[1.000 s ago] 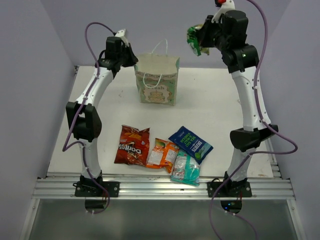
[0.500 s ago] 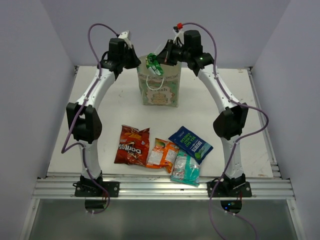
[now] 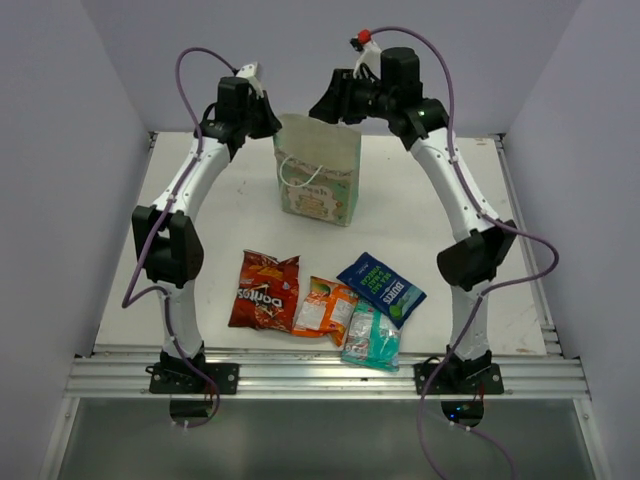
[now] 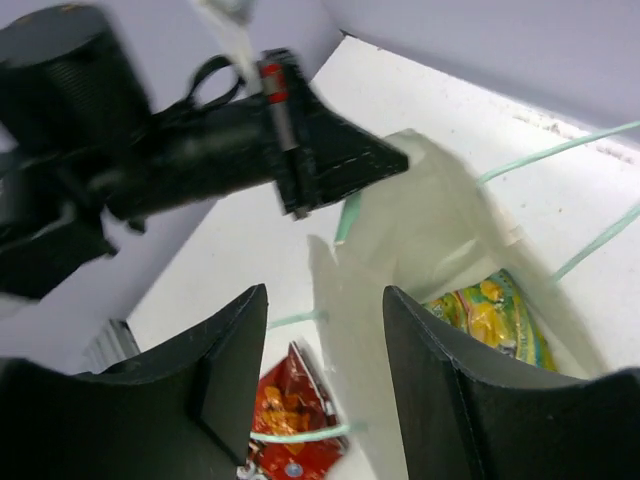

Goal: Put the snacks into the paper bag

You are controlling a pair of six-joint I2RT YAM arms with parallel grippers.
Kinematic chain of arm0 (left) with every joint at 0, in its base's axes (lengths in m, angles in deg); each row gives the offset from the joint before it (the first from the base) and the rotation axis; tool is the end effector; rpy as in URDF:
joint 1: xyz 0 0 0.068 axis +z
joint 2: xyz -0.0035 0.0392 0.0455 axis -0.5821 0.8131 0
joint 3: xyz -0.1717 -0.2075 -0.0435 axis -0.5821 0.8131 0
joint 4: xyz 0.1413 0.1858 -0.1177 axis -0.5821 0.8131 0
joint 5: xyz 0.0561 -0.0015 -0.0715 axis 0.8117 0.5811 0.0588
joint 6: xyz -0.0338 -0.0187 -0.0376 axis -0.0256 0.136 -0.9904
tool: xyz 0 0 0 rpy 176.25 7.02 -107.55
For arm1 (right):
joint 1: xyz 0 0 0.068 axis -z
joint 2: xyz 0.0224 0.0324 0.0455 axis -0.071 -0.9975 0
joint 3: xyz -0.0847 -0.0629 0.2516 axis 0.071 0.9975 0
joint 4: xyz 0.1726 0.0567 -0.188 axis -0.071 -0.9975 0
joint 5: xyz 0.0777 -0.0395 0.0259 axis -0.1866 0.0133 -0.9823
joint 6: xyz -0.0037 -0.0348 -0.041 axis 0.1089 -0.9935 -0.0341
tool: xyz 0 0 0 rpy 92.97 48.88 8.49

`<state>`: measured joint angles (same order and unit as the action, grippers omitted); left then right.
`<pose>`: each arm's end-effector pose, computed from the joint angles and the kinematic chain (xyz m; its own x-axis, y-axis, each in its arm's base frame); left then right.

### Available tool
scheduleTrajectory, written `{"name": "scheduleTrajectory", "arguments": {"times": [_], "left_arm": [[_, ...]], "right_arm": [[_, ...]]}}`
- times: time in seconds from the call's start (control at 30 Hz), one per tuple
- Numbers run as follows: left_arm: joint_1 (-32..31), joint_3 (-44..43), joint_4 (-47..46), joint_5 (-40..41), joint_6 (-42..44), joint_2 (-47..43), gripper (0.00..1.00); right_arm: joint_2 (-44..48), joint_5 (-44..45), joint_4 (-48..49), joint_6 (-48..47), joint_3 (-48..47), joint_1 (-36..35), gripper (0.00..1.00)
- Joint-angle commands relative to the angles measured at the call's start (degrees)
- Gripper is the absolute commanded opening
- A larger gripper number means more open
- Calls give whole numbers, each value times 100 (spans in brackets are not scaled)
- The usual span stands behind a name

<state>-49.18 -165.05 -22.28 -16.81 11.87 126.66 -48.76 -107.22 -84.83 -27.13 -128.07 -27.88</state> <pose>0.4715 -0.1199 0.3468 -0.5451 -0.2970 -0.7840 0.1622 0.8801 -0.4461 0.4267 0.2064 0.4402 -0.5518 0.1587 -0.8187 -0.5899 0.6197 0.5177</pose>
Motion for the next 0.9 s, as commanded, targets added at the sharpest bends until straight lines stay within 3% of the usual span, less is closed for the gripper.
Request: {"name": "scheduleTrajectory", "arguments": {"times": [0.0, 0.17, 0.33, 0.67, 0.87], "left_arm": [[-30, -26, 79, -41, -85, -205, 0], [-30, 0, 114, -111, -93, -143, 0], [-30, 44, 176, -112, -32, -187, 0], [-30, 342, 229, -138, 30, -372, 0], [-30, 545, 237, -103, 100, -565, 0]], "right_arm": [[1168, -75, -615, -1688, 301, -525, 55], [1785, 223, -1554, -2946, 2208, -1563, 65], [1706, 496, -1513, -3237, 3465, -2381, 72], [845, 1480, -215, -3264, 4267, -2892, 87], [590, 2148, 682, -3352, 4557, -3085, 89]]}}
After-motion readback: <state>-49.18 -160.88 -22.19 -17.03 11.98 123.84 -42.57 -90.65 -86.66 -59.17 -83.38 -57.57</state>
